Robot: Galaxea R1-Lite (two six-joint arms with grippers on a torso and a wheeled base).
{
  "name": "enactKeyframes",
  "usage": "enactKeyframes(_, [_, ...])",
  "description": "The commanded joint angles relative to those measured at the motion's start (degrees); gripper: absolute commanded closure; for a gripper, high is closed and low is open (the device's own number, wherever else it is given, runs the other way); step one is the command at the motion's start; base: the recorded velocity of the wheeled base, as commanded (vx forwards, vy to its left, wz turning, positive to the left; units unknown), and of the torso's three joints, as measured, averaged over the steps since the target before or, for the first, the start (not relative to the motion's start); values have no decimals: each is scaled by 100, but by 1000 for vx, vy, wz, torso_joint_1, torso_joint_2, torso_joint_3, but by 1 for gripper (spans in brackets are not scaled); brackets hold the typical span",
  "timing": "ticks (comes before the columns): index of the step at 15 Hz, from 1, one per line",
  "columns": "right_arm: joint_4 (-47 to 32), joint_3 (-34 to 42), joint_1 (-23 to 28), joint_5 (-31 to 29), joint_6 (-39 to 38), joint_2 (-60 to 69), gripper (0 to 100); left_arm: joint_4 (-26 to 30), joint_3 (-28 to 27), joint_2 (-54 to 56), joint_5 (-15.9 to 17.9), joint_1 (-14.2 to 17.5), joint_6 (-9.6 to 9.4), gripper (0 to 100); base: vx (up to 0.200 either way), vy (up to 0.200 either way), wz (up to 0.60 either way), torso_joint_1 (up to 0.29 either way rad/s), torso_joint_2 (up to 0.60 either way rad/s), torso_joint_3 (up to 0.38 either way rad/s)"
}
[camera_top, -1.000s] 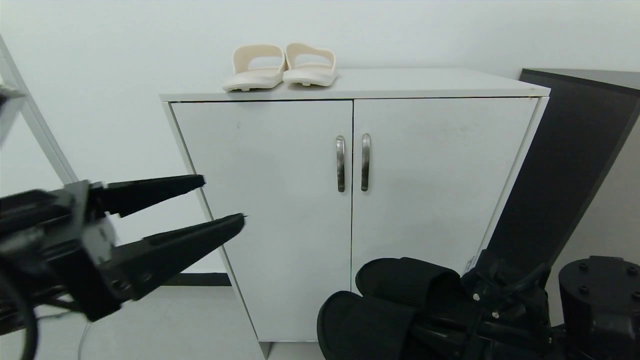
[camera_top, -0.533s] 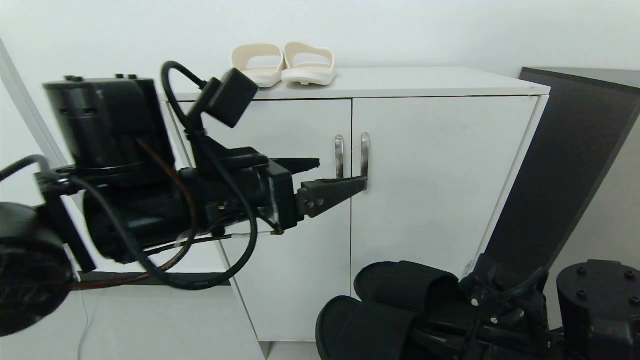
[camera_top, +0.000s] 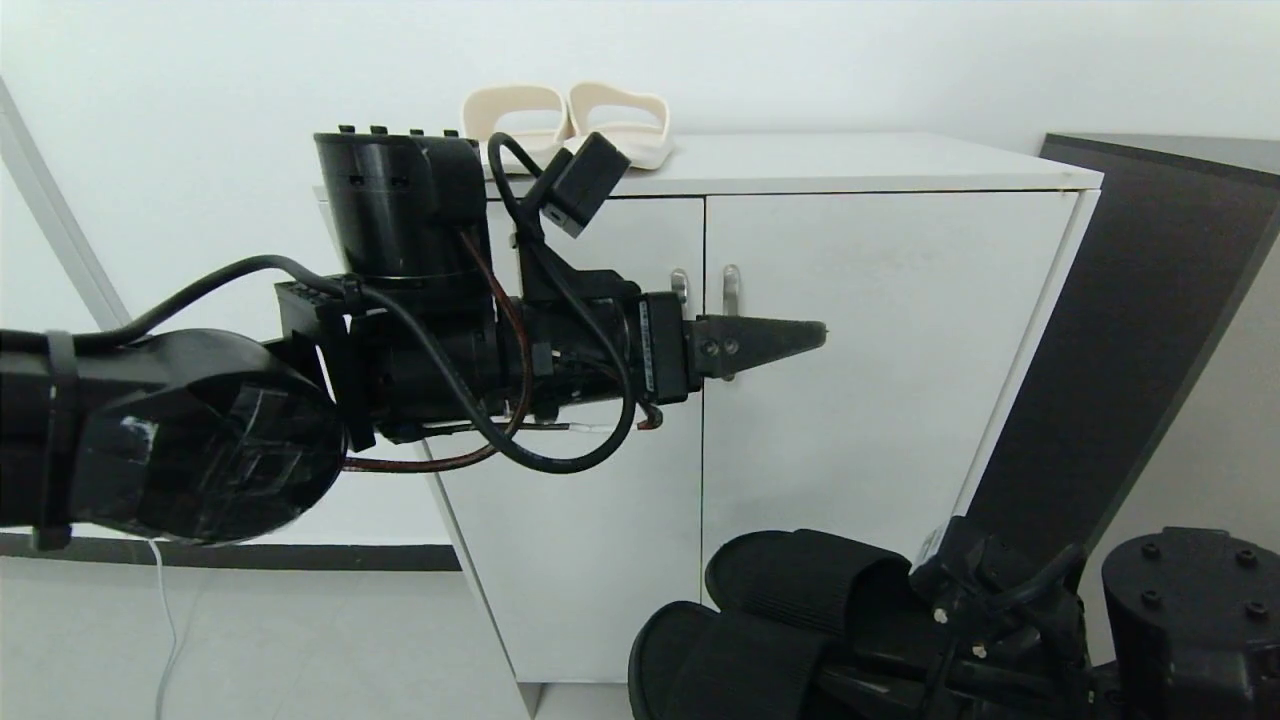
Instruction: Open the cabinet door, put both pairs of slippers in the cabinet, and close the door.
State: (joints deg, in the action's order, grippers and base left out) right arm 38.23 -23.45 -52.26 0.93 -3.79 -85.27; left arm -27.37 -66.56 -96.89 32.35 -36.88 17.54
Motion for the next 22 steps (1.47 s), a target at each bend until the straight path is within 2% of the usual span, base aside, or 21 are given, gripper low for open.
enactKeyframes(1, [0,8,-12,4,1,-42,100,3,-208,-181,61,84,74,0,0,0,0,0,0,0])
enactKeyframes(5, [0,25,-39,13,1,-147,100,3,-235,-269,17,277,65,0,0,0,0,0,0,0])
enactKeyframes(12, [273,43,-39,-14,1,-253,100,21,-595,-656,-739,269,56,0,0,0,0,0,0,0])
enactKeyframes(13, [273,43,-39,-14,1,-271,100,21,-612,-726,-897,269,12,0,0,0,0,0,0,0])
enactKeyframes(15, [282,43,-39,-14,1,-271,100,21,-621,-823,-933,269,-243,0,0,0,0,0,0,0])
enactKeyframes(16, [282,43,-39,-14,1,-279,100,21,-656,-884,-933,269,-295,0,0,0,0,0,0,0])
enactKeyframes(18, [282,52,-39,-14,1,-279,100,30,-876,-1060,-1073,260,-295,0,0,0,0,0,0,0])
enactKeyframes(22, [282,69,-39,-14,1,-279,100,30,-1193,-1394,-1135,251,-295,0,0,0,0,0,0,0])
